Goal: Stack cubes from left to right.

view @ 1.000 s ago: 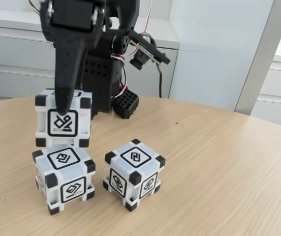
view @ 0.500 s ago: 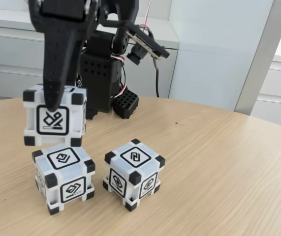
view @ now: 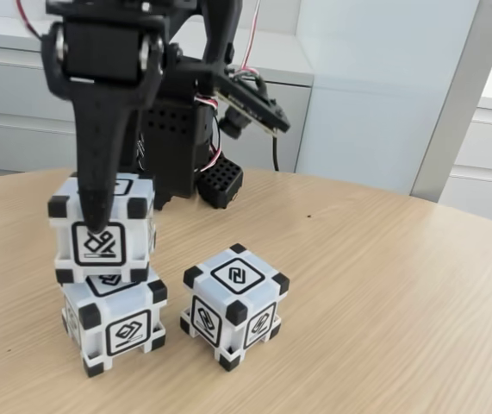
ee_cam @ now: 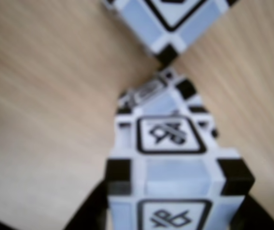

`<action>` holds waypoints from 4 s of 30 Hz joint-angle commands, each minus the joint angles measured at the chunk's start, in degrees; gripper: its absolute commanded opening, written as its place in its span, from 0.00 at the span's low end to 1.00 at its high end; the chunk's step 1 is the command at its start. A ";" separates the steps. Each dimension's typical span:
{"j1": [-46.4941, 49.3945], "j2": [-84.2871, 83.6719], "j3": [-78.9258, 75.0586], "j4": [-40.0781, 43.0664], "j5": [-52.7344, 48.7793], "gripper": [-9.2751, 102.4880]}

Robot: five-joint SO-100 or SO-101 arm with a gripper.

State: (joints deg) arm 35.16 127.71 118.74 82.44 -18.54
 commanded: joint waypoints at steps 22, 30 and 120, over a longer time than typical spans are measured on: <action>-0.18 -6.06 -12.13 -0.62 0.97 0.08; -0.18 -8.96 -11.87 -0.62 0.35 0.08; -13.36 0.26 -7.47 0.53 -0.44 0.47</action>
State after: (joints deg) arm 25.66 126.30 112.59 82.97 -18.37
